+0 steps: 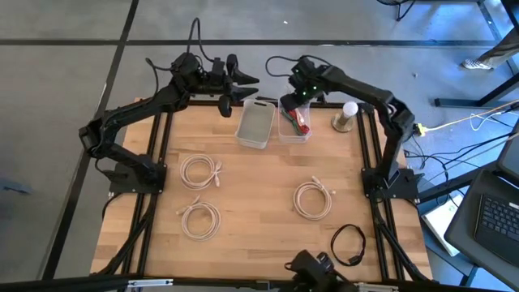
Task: Pick & Place USB Port
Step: Put the white usb cable into the transparent bin
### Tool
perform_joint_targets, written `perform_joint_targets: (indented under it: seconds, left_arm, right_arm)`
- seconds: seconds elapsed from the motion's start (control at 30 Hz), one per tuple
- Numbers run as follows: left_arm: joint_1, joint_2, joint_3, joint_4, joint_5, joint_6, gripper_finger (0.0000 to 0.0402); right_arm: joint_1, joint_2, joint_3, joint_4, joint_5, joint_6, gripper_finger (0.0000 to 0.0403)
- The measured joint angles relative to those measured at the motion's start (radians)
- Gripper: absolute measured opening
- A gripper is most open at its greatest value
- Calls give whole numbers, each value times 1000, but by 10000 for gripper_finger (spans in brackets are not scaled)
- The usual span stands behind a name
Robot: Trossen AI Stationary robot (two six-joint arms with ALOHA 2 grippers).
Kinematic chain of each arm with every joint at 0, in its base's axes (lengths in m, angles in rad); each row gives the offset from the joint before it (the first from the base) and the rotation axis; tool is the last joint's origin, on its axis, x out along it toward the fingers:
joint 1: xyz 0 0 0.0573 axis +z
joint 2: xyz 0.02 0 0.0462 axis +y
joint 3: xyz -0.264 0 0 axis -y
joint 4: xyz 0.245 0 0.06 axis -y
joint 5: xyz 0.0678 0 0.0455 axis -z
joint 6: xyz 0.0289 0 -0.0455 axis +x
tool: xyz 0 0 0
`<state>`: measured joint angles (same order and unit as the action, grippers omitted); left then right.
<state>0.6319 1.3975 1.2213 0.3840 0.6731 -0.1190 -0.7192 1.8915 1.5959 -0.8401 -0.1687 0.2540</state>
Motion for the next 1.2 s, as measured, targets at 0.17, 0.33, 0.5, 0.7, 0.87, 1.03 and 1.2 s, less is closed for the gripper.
perform_joint_targets:
  seconds: [0.17, 0.33, 0.5, 0.7, 0.87, 1.03, 1.2]
  left_arm:
    - [0, 0, 0, -3, 0, 0, 141]
    - [0, 0, 0, -3, -1, 32, 141]
    - [0, 0, 0, -6, -2, 36, 141]
    - [0, 0, 0, -29, -4, 36, 141]
    - [0, 0, 0, -39, -4, 36, 141]
    - [0, 0, 0, -53, -3, 36, 141]
    - [0, 0, 0, -67, -3, 27, 141]
  right_arm:
    - [13, 33, 0, 0, 41, 4, 11]
    - [46, 57, 0, 1, 103, 4, 11]
    - [64, 74, 0, 2, 147, 28, 11]
    - [67, 100, 0, -3, 168, 51, 11]
    - [67, 133, 0, 0, 149, 54, 11]
    - [66, 187, 0, 3, 141, 56, 11]
    - [55, 247, 0, 3, 120, 52, 11]
